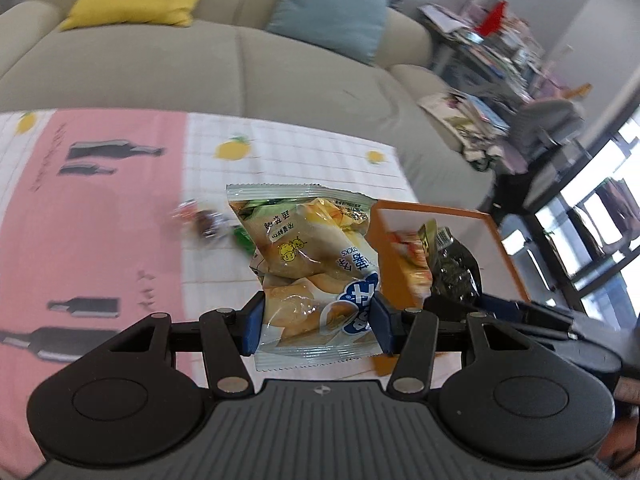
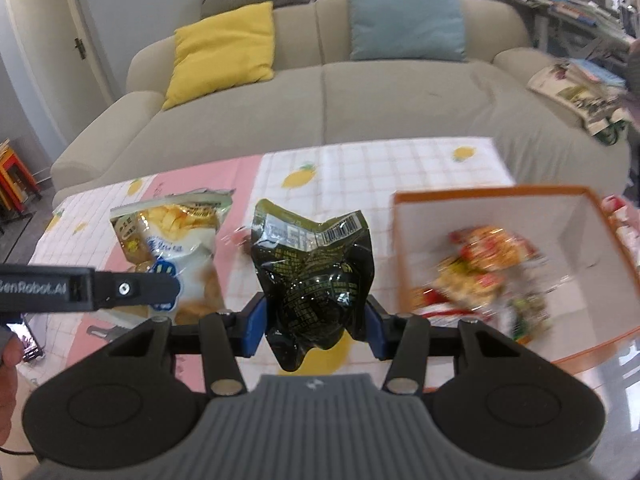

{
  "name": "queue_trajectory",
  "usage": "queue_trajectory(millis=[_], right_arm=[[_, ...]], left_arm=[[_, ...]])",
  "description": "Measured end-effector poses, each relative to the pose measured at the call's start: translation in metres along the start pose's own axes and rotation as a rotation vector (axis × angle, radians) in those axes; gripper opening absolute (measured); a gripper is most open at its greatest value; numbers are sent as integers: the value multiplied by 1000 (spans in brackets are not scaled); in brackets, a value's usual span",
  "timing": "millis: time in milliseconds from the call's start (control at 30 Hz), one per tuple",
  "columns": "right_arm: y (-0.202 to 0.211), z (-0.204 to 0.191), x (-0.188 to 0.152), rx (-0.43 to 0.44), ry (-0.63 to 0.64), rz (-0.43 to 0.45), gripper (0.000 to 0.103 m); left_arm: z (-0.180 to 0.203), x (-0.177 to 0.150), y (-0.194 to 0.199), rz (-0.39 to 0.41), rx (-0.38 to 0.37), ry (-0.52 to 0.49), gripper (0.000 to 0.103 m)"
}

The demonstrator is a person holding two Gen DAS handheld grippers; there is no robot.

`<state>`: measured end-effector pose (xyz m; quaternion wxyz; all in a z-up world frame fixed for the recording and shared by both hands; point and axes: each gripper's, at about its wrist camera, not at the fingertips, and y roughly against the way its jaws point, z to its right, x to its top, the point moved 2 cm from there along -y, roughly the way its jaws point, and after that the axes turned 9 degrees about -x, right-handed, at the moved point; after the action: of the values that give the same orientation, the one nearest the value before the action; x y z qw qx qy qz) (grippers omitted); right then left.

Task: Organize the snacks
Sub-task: 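Carry the bread-roll bag and dark green packet over the box with both tools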

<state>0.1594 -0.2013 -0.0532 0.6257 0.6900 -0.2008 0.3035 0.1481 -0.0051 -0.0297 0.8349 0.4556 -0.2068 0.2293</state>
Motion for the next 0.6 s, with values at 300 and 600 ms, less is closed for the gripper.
queue_trajectory(millis=[300,600], right_arm=[[9,59,27,-95,23,-8,49],[-18,109,36,-183,64,-70,49]], left_arm=[[64,24,-41,-73,-81,-145,60],[112,33,-102,-169,-99,-274,60]])
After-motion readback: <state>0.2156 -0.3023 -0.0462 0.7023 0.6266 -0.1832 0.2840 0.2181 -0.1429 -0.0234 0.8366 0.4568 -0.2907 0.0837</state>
